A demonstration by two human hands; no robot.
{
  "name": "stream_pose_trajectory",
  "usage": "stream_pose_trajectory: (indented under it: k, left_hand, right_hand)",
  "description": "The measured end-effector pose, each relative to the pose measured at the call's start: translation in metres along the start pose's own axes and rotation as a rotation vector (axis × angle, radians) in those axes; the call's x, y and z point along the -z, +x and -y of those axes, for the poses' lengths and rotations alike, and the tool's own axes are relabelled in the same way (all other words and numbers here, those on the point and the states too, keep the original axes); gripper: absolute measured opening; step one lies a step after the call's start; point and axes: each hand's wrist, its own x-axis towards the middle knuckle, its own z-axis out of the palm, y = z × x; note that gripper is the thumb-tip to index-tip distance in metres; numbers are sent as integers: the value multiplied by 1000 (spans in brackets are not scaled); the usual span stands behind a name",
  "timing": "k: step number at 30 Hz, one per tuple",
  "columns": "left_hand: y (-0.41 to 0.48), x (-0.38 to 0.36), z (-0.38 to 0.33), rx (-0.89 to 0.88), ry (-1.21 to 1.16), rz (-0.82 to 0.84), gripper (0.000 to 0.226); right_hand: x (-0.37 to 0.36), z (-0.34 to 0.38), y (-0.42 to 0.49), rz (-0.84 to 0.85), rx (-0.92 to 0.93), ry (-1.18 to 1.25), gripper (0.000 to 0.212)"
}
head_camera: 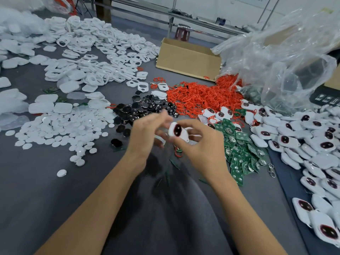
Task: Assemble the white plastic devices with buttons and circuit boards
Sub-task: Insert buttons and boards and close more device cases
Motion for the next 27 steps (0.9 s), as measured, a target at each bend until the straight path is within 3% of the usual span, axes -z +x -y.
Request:
stream_pose_trajectory:
  k: [3,6,11,18,22,27]
  left_hand:
    - [-8,-14,5,33,-10,167,13]
    - [-8,-17,9,32,-23,152,12]
    - [-6,-18,16,-28,84,145,13]
    - [-9,-20,18,-187,272,122,14]
    - [-12,-24,21,-257,365,45,11]
    - [-9,-23,18,-223,306,13,15]
  right_hand:
    - [7,-7,-3,-107,-10,-7,30]
    - [9,-14,-1,-86,1,-43,34]
    - [8,-19,-1,8,-142,29,36]
    - [13,-24,1,152,-321,421,33]
    - [10,-27,0,183,-343,466,32]
    - [7,-30,0,178,-412,630,27]
